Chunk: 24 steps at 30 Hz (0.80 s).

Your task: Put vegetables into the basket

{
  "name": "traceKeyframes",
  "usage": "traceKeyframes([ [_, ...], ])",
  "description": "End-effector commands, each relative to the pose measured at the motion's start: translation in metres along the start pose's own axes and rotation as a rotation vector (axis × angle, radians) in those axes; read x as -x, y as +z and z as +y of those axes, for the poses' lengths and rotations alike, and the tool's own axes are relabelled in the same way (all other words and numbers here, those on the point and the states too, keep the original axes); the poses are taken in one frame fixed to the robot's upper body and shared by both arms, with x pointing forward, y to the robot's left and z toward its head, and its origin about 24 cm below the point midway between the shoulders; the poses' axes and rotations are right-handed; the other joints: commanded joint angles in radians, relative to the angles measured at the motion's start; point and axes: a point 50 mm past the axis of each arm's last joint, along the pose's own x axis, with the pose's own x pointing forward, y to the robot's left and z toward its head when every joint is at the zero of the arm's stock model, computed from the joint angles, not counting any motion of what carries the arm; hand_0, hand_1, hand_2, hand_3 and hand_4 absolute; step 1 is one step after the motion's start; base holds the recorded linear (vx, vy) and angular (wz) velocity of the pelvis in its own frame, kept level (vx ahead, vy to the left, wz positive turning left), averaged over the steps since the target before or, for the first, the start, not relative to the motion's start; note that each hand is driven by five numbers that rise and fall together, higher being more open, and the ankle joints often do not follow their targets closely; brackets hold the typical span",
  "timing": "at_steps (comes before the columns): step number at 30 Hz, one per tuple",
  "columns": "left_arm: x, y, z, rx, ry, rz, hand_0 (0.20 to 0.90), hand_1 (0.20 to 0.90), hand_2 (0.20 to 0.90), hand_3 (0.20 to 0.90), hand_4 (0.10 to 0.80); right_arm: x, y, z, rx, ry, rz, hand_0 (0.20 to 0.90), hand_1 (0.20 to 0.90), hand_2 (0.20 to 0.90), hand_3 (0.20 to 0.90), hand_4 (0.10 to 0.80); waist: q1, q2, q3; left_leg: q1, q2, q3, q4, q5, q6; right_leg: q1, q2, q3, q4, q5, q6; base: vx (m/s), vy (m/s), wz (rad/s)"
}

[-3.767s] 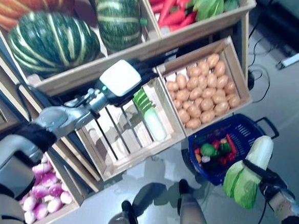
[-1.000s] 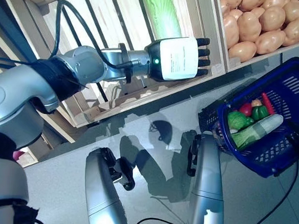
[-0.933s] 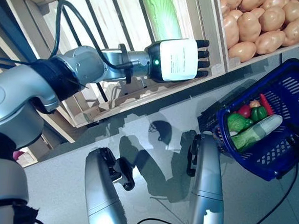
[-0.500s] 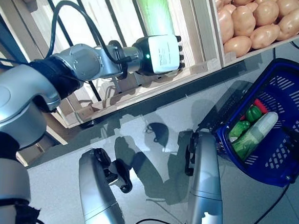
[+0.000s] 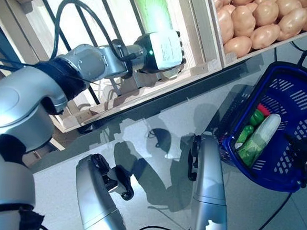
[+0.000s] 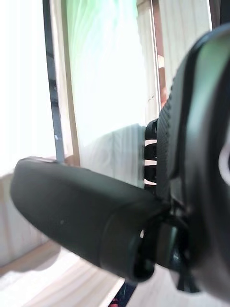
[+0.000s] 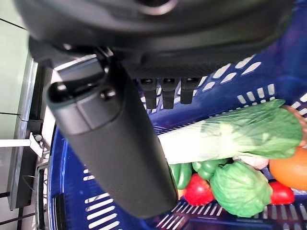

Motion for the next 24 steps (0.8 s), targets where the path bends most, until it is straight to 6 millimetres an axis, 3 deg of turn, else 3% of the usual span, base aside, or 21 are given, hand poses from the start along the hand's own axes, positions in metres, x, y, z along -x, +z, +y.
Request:
traceKeyframes([
  [1, 0.019, -0.057, -0.006, 0.046, -0.090, 0.294, 0.300, 0.300, 0.300, 0.300, 0.400, -0.001, -0.014, -0.004, -0.053, 0.030, -0.050, 0.900, 0.900, 0.900, 0.900, 0.800, -0.034, -0.032, -0.060, -0.058, -0.002, -0.024, -0.012, -0.021, -0.029, -0.021, -0.070, -0.036, -0.056, 0.071, -0.059, 0.000, 0.000, 0.00],
  [8, 0.025, -0.062, -0.009, 0.091, -0.060, 0.312, 0.300, 0.300, 0.300, 0.300, 0.400, -0.002, -0.019, 0.014, -0.044, 0.089, -0.041, 0.900, 0.900, 0.900, 0.900, 0.800, -0.022, -0.049, -0.089, 0.003, -0.008, -0.001, -0.072, -0.015, -0.014, 0.043, -0.075, -0.058, -0.110, 0.076, -0.061, 0.017, 0.042, -0.01],
  [15, 0.031, -0.058, -0.018, 0.152, -0.037, 0.301, 0.300, 0.300, 0.300, 0.300, 0.400, -0.002, -0.012, 0.029, 0.001, 0.135, -0.055, 0.900, 0.900, 0.900, 0.900, 0.800, -0.015, -0.044, -0.136, 0.127, -0.004, 0.043, -0.214, 0.012, 0.004, 0.180, -0.064, -0.088, -0.237, 0.094, -0.056, 0.029, 0.052, -0.02],
  [19, 0.037, -0.052, -0.023, 0.240, 0.041, 0.297, 0.300, 0.300, 0.300, 0.300, 0.400, 0.001, -0.011, 0.055, 0.081, 0.211, -0.114, 0.900, 0.900, 0.900, 0.900, 0.800, -0.020, -0.038, -0.171, 0.247, 0.006, 0.091, -0.375, 0.074, 0.002, 0.316, -0.049, -0.112, -0.386, 0.137, -0.041, 0.018, 0.085, -0.09],
  [24, 0.040, -0.049, -0.019, 0.381, 0.162, 0.344, 0.300, 0.300, 0.300, 0.300, 0.400, 0.007, -0.010, 0.078, 0.175, 0.265, -0.201, 0.900, 0.900, 0.900, 0.900, 0.800, -0.009, -0.034, -0.188, 0.366, 0.001, 0.124, -0.512, 0.139, -0.010, 0.444, -0.049, -0.135, -0.519, 0.166, -0.043, 0.009, 0.060, -0.10],
])
